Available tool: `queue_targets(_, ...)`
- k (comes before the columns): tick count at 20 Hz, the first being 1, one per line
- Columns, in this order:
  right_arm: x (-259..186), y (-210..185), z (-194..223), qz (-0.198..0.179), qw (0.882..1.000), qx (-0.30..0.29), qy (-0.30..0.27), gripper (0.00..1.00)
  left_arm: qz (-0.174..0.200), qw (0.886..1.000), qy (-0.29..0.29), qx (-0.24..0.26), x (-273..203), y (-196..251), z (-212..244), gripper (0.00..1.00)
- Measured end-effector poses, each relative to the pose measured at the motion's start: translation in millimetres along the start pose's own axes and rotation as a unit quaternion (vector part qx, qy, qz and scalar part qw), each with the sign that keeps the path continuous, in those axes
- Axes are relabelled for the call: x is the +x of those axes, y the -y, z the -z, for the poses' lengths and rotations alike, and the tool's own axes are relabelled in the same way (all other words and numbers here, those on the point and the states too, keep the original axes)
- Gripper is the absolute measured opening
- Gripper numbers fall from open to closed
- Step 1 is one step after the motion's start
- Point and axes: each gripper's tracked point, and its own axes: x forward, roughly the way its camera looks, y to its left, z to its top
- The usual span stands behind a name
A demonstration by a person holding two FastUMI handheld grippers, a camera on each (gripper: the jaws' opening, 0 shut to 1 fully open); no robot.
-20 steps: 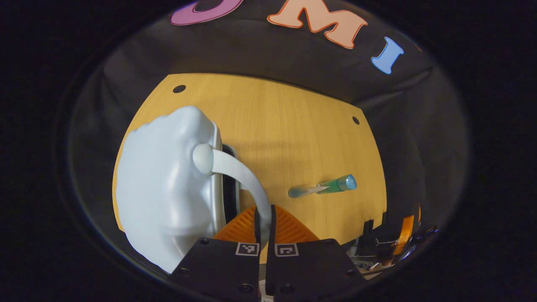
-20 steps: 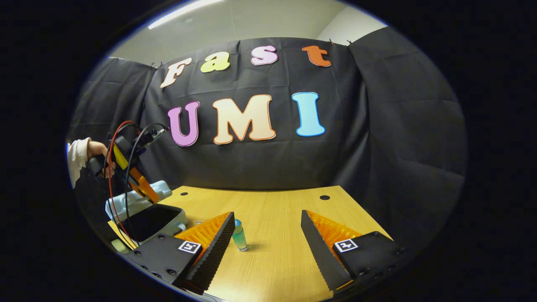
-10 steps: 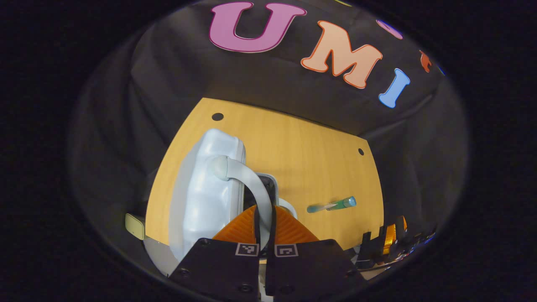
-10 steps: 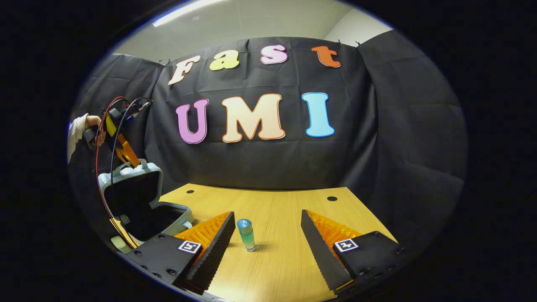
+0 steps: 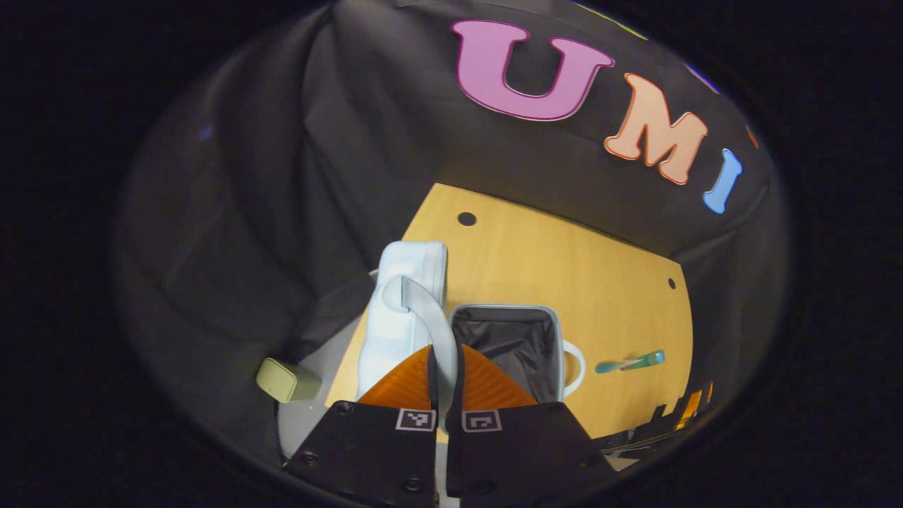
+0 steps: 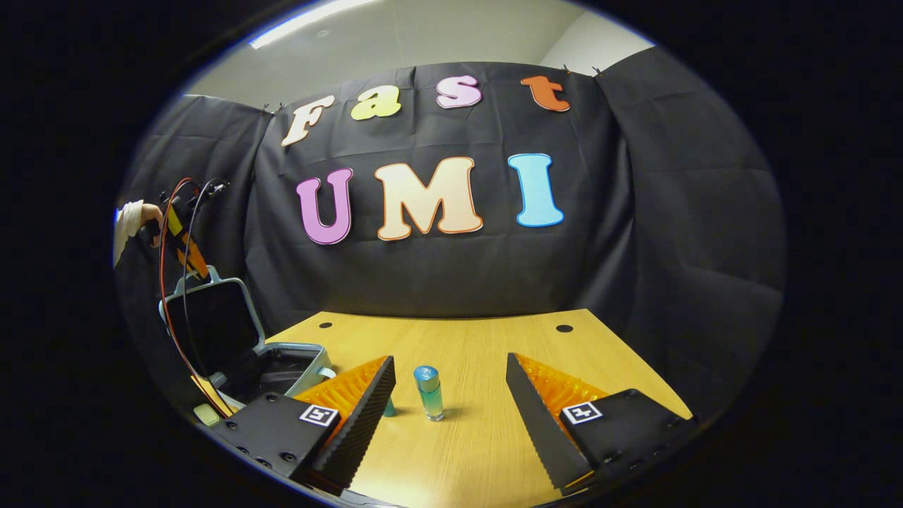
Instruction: First open the suitcase, pack the skin care products into it, and then close the suitcase.
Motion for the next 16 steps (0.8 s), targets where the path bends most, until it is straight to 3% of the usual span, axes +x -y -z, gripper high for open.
queue_targets(7, -5, -25, 0, -0.009, 1.000, 0.015, 0.004, 0.99, -0.099, 0.994, -0.021, -0.030, 19, -122, 41, 0.00)
queue_targets(16, -12, -43, -1, -0.009, 1.000, 0.011, 0.000, 0.99, -0.120, 0.985, -0.076, -0.101, 88, -183, 120, 0.00)
